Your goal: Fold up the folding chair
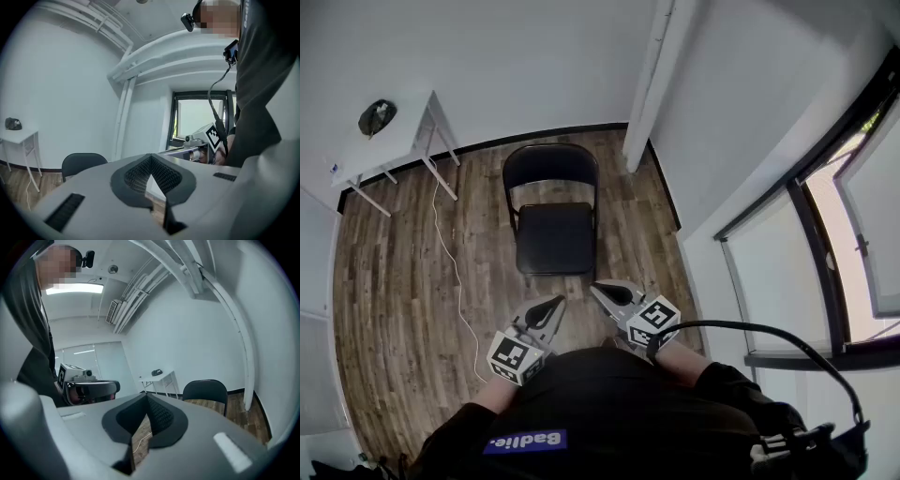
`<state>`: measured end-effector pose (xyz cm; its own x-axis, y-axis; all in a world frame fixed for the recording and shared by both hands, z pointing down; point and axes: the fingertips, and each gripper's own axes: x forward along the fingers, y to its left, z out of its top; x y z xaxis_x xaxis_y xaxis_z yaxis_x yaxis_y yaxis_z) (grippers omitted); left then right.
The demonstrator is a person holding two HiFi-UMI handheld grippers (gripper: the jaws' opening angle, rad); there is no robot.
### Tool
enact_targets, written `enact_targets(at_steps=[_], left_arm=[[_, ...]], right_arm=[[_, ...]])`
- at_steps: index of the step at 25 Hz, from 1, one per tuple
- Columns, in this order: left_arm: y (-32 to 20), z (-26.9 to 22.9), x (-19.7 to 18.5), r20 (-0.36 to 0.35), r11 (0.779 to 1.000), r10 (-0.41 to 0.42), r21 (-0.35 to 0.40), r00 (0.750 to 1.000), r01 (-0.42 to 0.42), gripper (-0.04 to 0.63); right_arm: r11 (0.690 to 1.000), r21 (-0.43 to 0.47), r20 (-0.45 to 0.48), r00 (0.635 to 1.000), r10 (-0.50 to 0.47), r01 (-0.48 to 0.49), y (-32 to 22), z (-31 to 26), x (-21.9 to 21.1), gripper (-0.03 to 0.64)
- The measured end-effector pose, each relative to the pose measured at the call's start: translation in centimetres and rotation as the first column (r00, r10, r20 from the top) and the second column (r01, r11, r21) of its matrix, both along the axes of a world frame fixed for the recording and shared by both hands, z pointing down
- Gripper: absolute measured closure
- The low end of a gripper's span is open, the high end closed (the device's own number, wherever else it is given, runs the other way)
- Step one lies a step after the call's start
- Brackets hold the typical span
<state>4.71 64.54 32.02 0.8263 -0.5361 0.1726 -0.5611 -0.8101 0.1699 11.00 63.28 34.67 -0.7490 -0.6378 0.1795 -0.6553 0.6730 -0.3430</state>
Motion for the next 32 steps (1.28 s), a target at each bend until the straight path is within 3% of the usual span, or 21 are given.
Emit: enact_targets(at_steps=[19, 27, 32], left_arm=[[-1.5, 0.5, 1.5, 0.011, 0.999, -0.03, -0.01, 0.999, 0.031, 0.592], [-2.1, 0.1, 4.7, 0.021, 0.995, -0.102, -0.007, 0.995, 0.102, 0.592], [-2.9, 0.5, 4.3, 0.019, 0.988, -0.15, -0.019, 0.989, 0.15, 0.592]], right_arm=[[1.0, 0.002, 0.0, 1.0, -0.009, 0.009, -1.1, 0.6, 1.9, 0.616], [0.999, 0.013, 0.008, 0.999, -0.041, 0.041, -2.3, 1.0, 6.0, 0.615], [0.998, 0.007, 0.006, 0.998, -0.059, 0.059, -3.4, 1.4, 6.8, 0.615]])
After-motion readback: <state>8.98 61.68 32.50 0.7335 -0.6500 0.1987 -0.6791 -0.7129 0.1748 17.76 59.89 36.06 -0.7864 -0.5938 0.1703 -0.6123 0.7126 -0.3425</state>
